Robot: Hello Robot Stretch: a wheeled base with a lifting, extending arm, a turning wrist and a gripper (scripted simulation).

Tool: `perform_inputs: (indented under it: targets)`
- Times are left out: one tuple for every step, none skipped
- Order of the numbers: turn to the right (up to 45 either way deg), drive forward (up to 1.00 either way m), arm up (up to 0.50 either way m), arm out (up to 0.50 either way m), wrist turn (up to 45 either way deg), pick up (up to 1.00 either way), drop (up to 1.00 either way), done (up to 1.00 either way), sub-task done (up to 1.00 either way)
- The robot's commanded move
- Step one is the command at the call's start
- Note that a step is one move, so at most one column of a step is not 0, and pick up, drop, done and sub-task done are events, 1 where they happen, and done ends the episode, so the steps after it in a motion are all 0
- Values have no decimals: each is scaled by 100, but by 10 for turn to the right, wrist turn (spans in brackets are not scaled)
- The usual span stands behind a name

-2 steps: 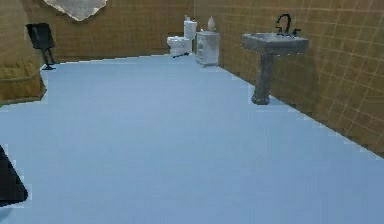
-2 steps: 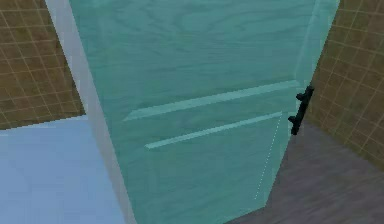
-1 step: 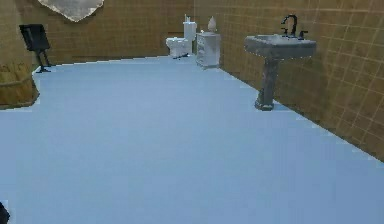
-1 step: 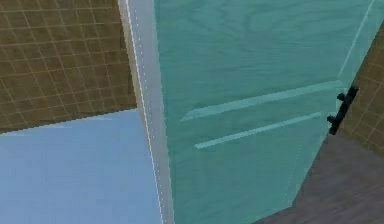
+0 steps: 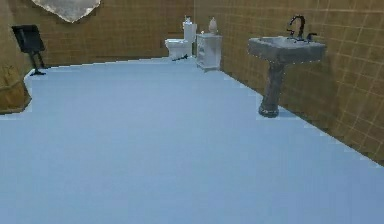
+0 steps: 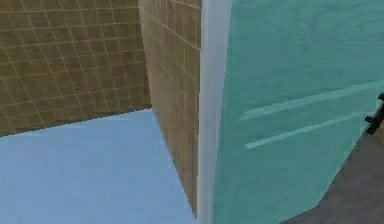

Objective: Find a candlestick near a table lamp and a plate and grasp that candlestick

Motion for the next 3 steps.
perform_inputs:
  targets:
    - [-450, 0, 0, 0, 0, 0, 0, 0, 0]
    - [-450, 0, 0, 0, 0, 0, 0, 0, 0]
    - [0, 100, 0, 0, 0, 0, 0, 0, 0]
